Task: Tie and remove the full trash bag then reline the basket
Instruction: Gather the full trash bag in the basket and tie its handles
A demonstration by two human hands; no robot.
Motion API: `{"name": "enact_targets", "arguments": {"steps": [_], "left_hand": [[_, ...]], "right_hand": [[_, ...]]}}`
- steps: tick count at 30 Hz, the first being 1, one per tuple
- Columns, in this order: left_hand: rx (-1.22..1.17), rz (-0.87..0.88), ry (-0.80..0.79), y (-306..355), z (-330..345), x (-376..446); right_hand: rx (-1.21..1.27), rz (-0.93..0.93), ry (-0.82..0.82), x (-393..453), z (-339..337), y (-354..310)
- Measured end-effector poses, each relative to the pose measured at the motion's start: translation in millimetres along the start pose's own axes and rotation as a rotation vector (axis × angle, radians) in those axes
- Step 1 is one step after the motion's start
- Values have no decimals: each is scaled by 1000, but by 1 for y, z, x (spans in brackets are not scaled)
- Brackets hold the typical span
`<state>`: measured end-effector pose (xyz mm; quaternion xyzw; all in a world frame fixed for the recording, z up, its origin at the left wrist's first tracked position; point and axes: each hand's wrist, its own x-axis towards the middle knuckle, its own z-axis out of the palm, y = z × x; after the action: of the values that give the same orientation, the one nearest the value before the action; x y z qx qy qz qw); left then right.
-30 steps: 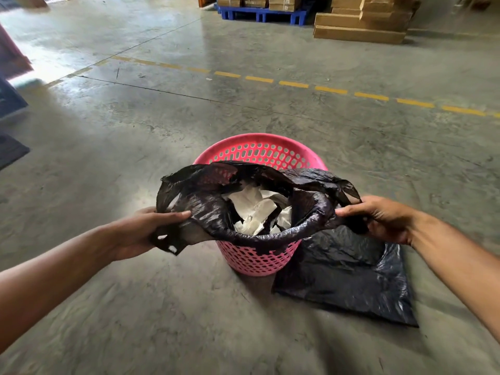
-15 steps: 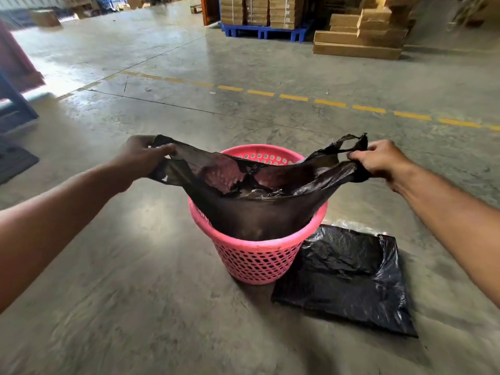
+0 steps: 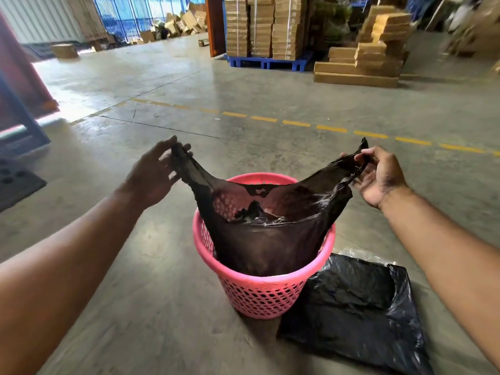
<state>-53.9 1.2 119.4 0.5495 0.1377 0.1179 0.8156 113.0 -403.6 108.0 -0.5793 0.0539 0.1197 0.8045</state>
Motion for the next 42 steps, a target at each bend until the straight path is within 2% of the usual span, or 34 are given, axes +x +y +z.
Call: {"name": "enact_targets", "arguments": {"steps": [4, 7, 11, 14, 17, 21, 22, 24, 26, 28, 31, 33, 37, 42], "left_hand": [[77, 64, -146, -3, 33, 1], [289, 156, -198, -20, 65, 1], [548, 278, -287, -48, 96, 3], [682, 352, -338, -63, 108, 4], [755, 383, -448, -70, 119, -2], [877, 389, -578, -73, 132, -13], [882, 394, -592, -73, 132, -15], [860, 342, -527, -74, 130, -14], [730, 213, -450, -74, 126, -10], [636, 161, -418, -73, 120, -3], [603, 150, -415, -70, 116, -1], [607, 102, -411, -70, 118, -4], [531, -46, -436, -67, 119, -2], [268, -255, -527, -58, 105, 2]], "right_hand": [[35, -62, -96, -6, 14, -6], [-63, -114, -229, -20, 42, -7], [-390, -360, -376, -40, 80, -1], [-744, -596, -489, -50, 99, 3], [-1050, -828, -512, -64, 113, 5], [-1275, -1029, -536, -76, 130, 14], [-1263, -1030, -552, -76, 133, 16], [-1075, -950, -562, -75, 135, 12], [-940, -897, -495, -66, 127, 6], [-1017, -899, -432, -56, 114, 3], [-1123, -884, -473, -51, 103, 14], [-1103, -917, -465, -50, 104, 25], [-958, -1002, -325, -43, 104, 28], [-874, -796, -281, -34, 88, 21]]}}
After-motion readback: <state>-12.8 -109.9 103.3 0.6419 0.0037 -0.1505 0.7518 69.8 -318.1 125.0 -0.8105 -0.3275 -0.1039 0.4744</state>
